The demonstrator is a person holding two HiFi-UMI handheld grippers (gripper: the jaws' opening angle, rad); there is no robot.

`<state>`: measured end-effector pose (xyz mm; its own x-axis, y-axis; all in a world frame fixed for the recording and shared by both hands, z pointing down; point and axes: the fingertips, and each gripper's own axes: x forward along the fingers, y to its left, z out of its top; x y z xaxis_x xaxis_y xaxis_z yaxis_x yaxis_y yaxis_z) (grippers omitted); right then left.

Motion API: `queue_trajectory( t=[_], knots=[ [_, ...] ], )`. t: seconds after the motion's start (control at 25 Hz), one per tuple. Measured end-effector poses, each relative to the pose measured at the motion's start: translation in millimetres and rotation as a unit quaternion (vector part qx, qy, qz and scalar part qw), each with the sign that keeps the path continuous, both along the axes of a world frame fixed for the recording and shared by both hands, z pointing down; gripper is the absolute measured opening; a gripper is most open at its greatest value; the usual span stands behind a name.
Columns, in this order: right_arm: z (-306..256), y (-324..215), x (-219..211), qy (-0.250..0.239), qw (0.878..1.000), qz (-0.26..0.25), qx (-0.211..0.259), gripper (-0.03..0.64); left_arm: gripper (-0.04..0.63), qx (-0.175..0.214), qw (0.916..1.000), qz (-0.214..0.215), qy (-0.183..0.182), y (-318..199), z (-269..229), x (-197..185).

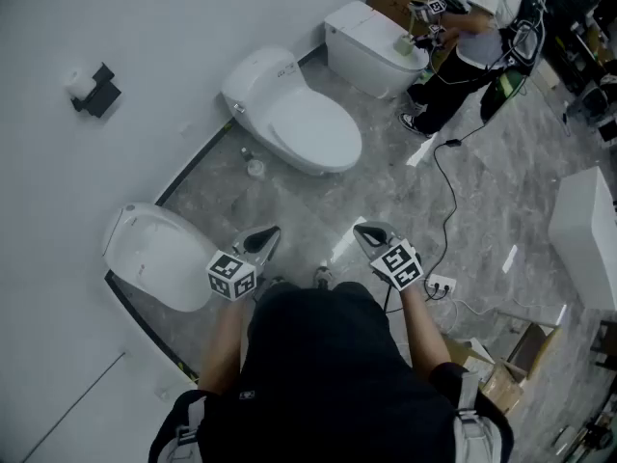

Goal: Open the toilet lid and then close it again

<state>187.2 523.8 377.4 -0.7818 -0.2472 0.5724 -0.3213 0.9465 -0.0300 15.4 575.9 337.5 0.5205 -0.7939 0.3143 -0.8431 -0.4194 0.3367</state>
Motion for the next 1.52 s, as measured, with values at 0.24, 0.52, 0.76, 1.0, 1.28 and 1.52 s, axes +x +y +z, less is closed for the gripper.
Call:
queue_trajectory(
  t=[0.24, 0.52, 0.76, 1.0, 1.28, 1.52],
  knots=[
    [4.0, -5.5, 13.0, 0.005, 1.0, -0.023, 0.006, 0.003, 0.015, -0.001, 0.9999, -0.017, -0.002, -4.7, 3.6, 14.6],
    [11.1, -13.1, 33.8, -0.002, 1.0, -0.022, 0.001, 0.003, 0.015, 0.002, 0.9997, -0.02, -0.01, -7.4, 6.3, 41.2],
    [19.7, -15.0, 41.1, -0.006, 1.0, -0.025, -0.009, 0.003, 0.015, -0.003, 0.9994, -0.03, -0.015, -2.5, 10.7, 48.2],
    [28.2, -17.6, 41.3, -0.003, 0.999, -0.033, -0.021, 0.003, 0.015, -0.012, 0.999, -0.042, -0.012, -3.2, 16.3, 45.4],
    [36.4, -32.0, 31.3, 0.006, 0.999, -0.026, -0.027, 0.003, 0.015, -0.013, 0.9994, -0.031, -0.009, -22.2, 21.1, 35.1],
    [40.3, -54.8, 14.3, 0.013, 0.999, -0.004, -0.033, 0.003, 0.015, -0.013, 0.9997, -0.019, -0.003, -53.0, 22.5, 10.6]
  ],
)
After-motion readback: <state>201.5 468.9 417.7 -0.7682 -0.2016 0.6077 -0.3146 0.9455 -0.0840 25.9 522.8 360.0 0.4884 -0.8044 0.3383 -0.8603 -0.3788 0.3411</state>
